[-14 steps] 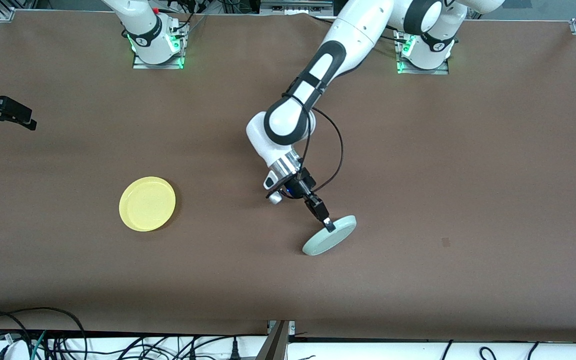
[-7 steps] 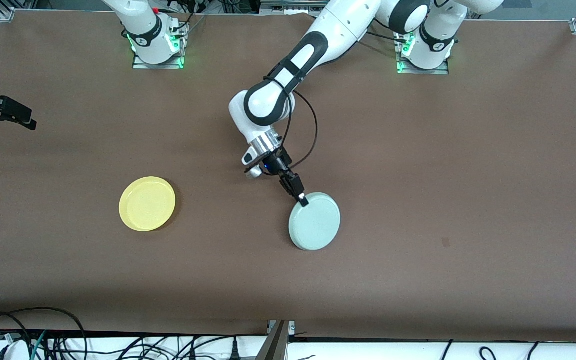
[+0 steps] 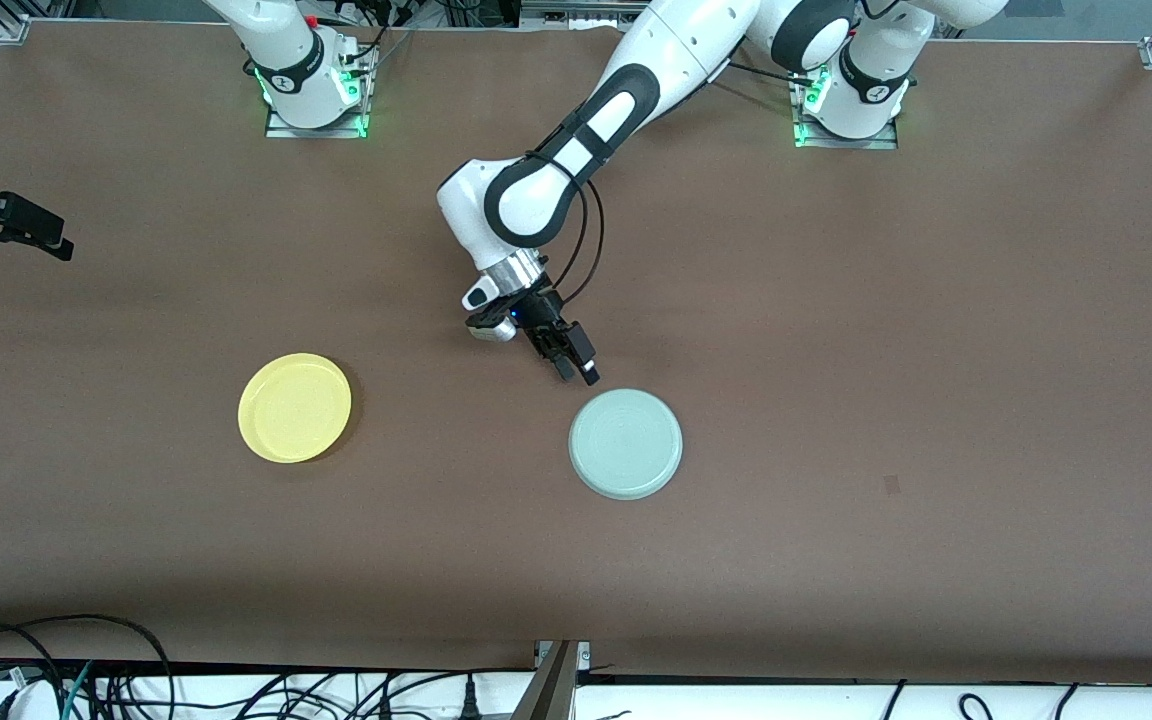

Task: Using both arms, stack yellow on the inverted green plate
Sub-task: 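Lower the inverted green plate onto the table and open the left gripper, then retract the left gripper while the right gripper reaches the yellow plate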

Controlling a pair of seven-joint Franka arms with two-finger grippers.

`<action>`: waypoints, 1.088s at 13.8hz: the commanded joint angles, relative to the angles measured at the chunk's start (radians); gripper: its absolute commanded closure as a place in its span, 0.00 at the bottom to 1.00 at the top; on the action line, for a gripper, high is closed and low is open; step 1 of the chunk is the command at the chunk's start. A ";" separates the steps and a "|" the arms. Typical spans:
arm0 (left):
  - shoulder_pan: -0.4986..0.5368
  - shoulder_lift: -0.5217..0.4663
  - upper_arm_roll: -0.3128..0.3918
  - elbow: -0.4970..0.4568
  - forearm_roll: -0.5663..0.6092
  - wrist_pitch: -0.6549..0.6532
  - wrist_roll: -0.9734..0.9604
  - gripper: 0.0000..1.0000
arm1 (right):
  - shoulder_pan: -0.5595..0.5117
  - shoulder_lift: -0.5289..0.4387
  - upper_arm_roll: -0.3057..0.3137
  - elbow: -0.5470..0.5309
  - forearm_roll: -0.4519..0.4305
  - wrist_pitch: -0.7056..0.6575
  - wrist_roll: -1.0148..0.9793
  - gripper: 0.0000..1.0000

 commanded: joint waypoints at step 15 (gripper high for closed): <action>0.782 -0.681 -0.001 -0.255 -0.840 -0.095 0.690 0.00 | -0.067 0.389 -0.010 -0.087 0.223 0.451 0.087 0.03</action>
